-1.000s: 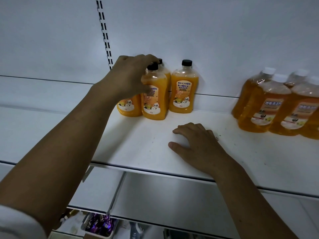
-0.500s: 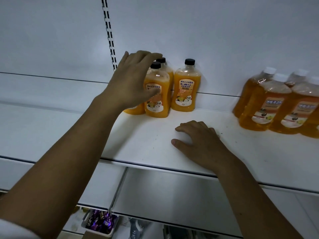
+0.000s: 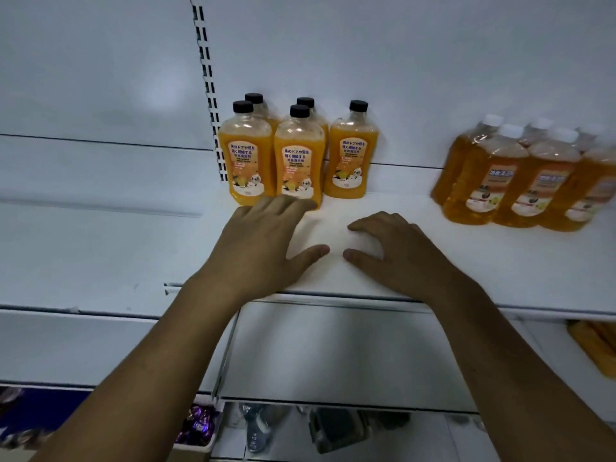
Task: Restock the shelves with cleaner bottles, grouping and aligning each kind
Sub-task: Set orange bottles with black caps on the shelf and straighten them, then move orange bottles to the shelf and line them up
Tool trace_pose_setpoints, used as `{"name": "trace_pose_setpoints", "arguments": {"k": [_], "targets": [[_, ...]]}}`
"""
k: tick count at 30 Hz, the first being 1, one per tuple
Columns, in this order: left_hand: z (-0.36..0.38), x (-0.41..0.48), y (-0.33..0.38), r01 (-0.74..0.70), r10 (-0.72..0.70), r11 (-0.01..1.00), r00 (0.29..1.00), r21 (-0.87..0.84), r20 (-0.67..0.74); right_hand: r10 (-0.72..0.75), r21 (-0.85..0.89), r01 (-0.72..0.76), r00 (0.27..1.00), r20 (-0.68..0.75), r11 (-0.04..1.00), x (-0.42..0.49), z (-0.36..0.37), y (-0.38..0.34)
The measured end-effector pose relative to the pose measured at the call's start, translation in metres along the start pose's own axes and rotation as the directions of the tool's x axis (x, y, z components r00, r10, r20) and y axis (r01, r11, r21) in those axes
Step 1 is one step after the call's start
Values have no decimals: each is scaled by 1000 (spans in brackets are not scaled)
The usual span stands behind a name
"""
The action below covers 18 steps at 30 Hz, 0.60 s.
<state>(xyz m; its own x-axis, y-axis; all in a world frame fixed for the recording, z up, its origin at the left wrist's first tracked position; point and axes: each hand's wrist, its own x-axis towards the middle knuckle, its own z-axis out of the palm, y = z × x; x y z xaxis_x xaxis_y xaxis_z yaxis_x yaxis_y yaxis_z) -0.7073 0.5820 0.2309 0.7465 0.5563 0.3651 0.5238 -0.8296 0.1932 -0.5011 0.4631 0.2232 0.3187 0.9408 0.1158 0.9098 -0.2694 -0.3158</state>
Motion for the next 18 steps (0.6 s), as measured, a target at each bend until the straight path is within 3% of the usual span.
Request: {"name": "trace_pose_setpoints", "arguments": {"k": [5, 8, 18], "targets": [[14, -7, 11, -58, 62, 997, 995, -55, 78, 90, -15, -92, 993, -79, 996, -61, -10, 7], [28, -14, 38, -178, 185, 980, 979, -88, 82, 160, -32, -165, 979, -126, 986, -113, -18, 21], [69, -34, 208, -477, 491, 863, 869, -165, 62, 404, -32, -422, 886, -227, 906, -290, -54, 110]]}}
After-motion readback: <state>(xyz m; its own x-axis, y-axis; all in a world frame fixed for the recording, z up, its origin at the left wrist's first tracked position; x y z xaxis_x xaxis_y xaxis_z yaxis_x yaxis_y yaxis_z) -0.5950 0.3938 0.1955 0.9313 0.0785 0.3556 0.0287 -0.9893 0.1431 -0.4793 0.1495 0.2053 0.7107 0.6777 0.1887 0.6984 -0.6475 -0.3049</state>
